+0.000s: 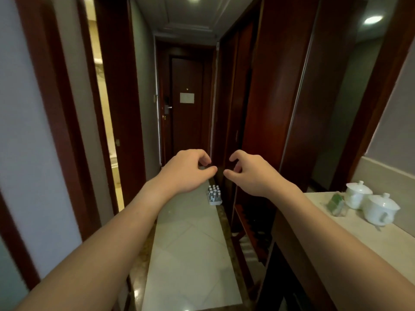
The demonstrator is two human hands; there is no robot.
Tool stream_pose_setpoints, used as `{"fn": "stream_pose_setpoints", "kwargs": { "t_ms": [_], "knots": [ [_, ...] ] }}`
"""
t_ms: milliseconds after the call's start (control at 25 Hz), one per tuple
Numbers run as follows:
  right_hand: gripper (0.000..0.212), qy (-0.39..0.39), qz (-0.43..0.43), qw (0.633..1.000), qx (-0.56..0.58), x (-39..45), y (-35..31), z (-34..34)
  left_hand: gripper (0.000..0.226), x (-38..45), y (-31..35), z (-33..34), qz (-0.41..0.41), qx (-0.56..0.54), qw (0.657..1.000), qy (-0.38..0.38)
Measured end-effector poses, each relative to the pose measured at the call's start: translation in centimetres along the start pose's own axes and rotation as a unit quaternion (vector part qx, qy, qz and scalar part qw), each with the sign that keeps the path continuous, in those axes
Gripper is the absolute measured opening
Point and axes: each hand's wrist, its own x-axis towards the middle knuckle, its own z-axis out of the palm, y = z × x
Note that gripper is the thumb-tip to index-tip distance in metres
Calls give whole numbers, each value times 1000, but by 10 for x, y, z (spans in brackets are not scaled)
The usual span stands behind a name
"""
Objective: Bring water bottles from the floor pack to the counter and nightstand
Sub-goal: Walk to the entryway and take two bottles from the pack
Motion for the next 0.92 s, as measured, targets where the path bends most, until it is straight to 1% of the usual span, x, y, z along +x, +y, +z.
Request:
{"fn": "stream_pose_setpoints", "kwargs": {
  "t_ms": [240,400,560,640,760,920],
  "knots": [
    [49,-23,12,999,-25,169,85,60,39,156,-84,69,1,10,1000,2],
    [50,-31,5,999,-18,302,136,76,39,277,-123,90,-14,24,1000,0],
    [52,-25,-27,999,-9,425,156,93,40,381,-171,97,-31,25,999,25],
    [53,-30,-38,999,-9,478,163,108,41,424,-202,104,-43,28,998,23],
    [52,-43,-43,998,-15,560,179,142,40,494,-259,122,-55,29,998,25],
    [51,-45,-43,998,-24,677,198,189,38,593,-340,148,-48,18,998,27]
  ]
}}
